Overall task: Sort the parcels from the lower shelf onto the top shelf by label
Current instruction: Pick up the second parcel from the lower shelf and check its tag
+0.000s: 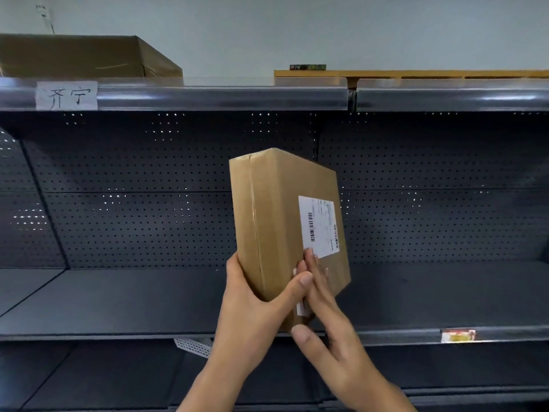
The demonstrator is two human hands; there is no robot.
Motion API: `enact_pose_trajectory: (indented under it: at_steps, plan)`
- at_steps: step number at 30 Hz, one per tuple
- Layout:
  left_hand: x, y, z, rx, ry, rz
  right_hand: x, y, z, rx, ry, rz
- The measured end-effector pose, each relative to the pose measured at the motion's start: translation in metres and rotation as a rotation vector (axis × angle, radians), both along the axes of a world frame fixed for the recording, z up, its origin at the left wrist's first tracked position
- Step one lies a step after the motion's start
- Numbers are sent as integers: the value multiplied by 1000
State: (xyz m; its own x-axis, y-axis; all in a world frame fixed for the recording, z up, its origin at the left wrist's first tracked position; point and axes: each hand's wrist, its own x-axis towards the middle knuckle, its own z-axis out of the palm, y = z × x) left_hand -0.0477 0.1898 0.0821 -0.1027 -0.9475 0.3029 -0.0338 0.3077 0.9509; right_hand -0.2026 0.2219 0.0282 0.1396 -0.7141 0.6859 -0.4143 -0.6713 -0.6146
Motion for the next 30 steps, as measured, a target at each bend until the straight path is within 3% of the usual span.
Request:
enact_pose_trajectory:
  at_steps: [5,10,13,17,30]
  plan:
    - [15,-13,-1,-4,109,39,-38,-7,7,-34,-59,-148]
    - [36,-31,6,34,200,-43,-77,-19,14,58,-164,-385]
    - [43,-39,6,52,239,-109,-96,-25,19,231,-295,-312]
    - [40,-41,-2,47,228,-171,-97,-26,17,370,-553,-53]
    - [33,-54,-11,105,129,-99,-81,-24,-5,261,-810,-178]
